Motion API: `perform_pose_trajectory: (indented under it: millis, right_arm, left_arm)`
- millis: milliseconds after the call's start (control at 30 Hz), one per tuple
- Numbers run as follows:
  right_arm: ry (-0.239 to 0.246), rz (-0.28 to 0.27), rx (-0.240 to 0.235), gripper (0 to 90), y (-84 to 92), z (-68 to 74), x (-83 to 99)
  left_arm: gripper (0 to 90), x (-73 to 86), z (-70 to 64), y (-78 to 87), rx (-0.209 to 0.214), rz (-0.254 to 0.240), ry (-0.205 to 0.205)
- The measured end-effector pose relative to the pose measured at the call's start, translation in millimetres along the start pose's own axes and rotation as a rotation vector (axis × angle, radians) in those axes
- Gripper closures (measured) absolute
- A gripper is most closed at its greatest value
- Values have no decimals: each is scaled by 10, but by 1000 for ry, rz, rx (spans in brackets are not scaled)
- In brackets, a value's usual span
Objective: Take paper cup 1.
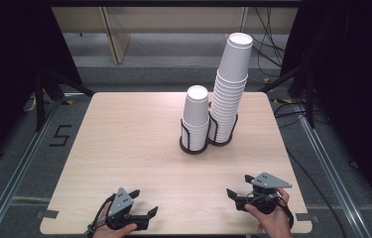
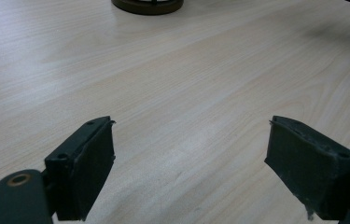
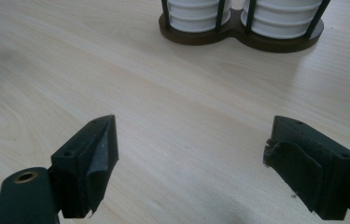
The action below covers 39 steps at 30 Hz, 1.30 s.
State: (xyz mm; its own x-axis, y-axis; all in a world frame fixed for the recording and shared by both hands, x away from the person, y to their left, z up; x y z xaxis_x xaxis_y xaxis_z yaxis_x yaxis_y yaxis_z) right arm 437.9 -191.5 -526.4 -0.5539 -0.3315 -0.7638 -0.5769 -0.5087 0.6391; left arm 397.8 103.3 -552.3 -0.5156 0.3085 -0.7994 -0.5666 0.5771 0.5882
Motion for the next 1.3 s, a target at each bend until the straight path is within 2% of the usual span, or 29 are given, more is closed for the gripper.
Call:
perform_pose_trajectory:
  millis: [67,100,200,267,300,333,367,400,433,467,500,600,667,700,733,800,833,900,933,1033,1067,1100,1167,1200,1233,1267,1300]
  right_arm:
    - [-23,3,-3,170,1,15,-3]
    - [-1,-7,7,170,-8,-11,-21]
    - [-5,-2,-4,170,-32,14,-29]
    - [10,2,12,167,-36,-4,-28]
    - [-15,5,3,166,-39,21,-24]
    - [-15,5,3,166,-39,21,-24]
    - [15,1,8,166,-33,3,-44]
    - [13,3,5,165,-32,17,-47]
    - [35,-3,12,163,-31,6,-61]
    - [16,-3,-6,161,-41,31,-63]
    - [10,6,2,162,-32,34,-59]
    - [29,-3,1,164,-46,31,-94]
    - [24,3,2,168,-40,33,-103]
    - [18,-13,-4,175,-50,49,-132]
    - [56,-13,5,180,-49,27,-174]
    - [46,-16,-4,182,-60,44,-189]
    - [44,-9,7,195,-66,43,-205]
    - [37,-7,-11,198,-83,66,-213]
    - [56,-8,-5,199,-95,60,-242]
    - [45,-13,-10,199,-113,94,-304]
    - [84,-19,5,199,-115,62,-343]
    - [69,-15,-8,199,-122,90,-366]
    - [69,-18,-5,200,-137,94,-426]
    - [88,-30,3,200,-148,85,-469]
    - [88,-30,3,200,-148,85,-469]
    - [76,-50,0,201,-174,97,-543]
    - [86,-42,2,201,-170,87,-568]
  left_arm:
    - [145,-1,-6,-1,0,-1,0]
    - [145,-1,-6,-1,0,-1,0]
    - [144,-5,-7,8,-1,1,-7]
    - [144,-26,-15,9,6,-18,-14]
    - [144,-25,-15,17,1,-14,-15]
    - [144,-25,-15,17,1,-14,-15]
    - [144,-33,-19,16,8,-22,-17]
    - [144,-39,-20,15,9,-25,-17]
    - [144,-47,-28,11,12,-33,-10]
    - [144,-48,-33,13,17,-33,-14]
    - [143,-52,-38,14,23,-35,-19]
    - [143,-60,-47,19,16,-38,-19]
    - [143,-53,-42,21,16,-31,-28]
    - [143,-51,-43,18,16,-31,-28]
    - [143,-51,-43,16,18,-31,-28]
    - [143,-58,-41,11,21,-36,-25]
    - [143,-61,-41,11,22,-39,-22]
    - [143,-62,-39,12,21,-40,-24]
    - [143,-66,-36,12,20,-42,-23]
    - [143,-70,-51,4,23,-47,-14]
    - [143,-69,-54,5,23,-46,-16]
    - [143,-69,-54,5,23,-46,-16]
    - [143,-72,-55,2,25,-47,-16]
    - [143,-64,-52,3,24,-41,-21]
    - [143,-64,-52,3,24,-41,-21]
    - [143,-62,-51,5,23,-39,-23]
    - [143,-70,-56,2,25,-46,-15]
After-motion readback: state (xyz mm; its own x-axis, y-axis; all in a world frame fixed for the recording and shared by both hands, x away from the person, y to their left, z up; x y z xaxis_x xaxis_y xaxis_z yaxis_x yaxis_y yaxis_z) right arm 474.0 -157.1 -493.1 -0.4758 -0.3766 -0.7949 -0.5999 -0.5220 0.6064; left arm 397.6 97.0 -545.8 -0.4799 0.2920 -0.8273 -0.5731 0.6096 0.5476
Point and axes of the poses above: each handheld gripper's, and its own axes: y roughly backward along the jaws, x roughly out of its underside, z roughly to its left, the point moved 10 cm from there along -y, roughly forward along the jaws, and after that the axes turned 7 degrees about z, right-handed, at the moved point
